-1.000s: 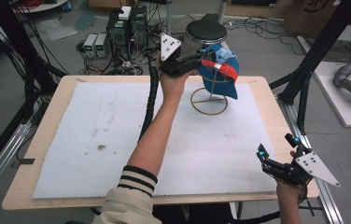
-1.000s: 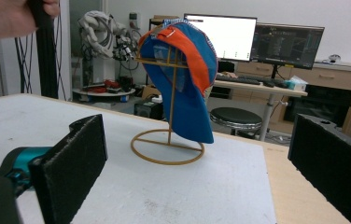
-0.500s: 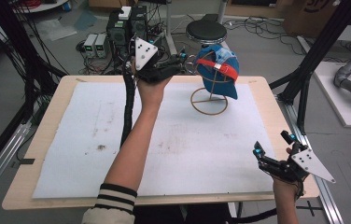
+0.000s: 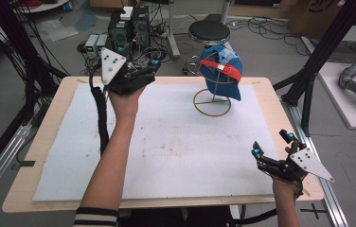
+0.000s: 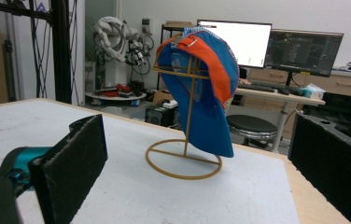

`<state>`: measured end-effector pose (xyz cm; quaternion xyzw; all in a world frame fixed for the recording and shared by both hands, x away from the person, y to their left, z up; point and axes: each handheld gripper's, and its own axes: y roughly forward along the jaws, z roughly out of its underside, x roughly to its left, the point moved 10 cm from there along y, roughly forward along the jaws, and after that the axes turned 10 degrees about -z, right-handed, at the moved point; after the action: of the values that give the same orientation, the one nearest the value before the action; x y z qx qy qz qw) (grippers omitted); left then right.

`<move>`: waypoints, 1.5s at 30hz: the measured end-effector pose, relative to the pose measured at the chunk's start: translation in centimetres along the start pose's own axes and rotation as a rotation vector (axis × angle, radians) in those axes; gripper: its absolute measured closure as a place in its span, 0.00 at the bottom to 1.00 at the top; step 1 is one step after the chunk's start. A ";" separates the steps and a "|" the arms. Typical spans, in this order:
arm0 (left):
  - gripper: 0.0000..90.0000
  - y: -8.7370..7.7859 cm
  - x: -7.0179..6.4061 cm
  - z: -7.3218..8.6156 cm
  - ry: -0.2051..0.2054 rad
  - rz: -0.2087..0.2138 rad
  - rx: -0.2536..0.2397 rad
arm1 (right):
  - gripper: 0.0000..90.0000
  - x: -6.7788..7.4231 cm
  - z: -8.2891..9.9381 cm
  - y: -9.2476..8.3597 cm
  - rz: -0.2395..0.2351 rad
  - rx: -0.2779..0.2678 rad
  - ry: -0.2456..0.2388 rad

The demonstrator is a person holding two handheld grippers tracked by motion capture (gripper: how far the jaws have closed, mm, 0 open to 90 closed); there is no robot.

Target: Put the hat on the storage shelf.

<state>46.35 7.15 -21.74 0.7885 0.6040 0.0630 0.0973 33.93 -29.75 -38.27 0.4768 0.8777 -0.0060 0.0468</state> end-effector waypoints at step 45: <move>0.17 -18.5 15.2 10.9 0.074 -0.244 0.171 | 0.05 -0.6 0.0 2.6 0.000 -0.022 0.024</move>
<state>35.29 25.67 -36.89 0.7116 0.7018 0.0283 0.0144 36.46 -28.87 -38.13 0.4763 0.8783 0.0094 0.0417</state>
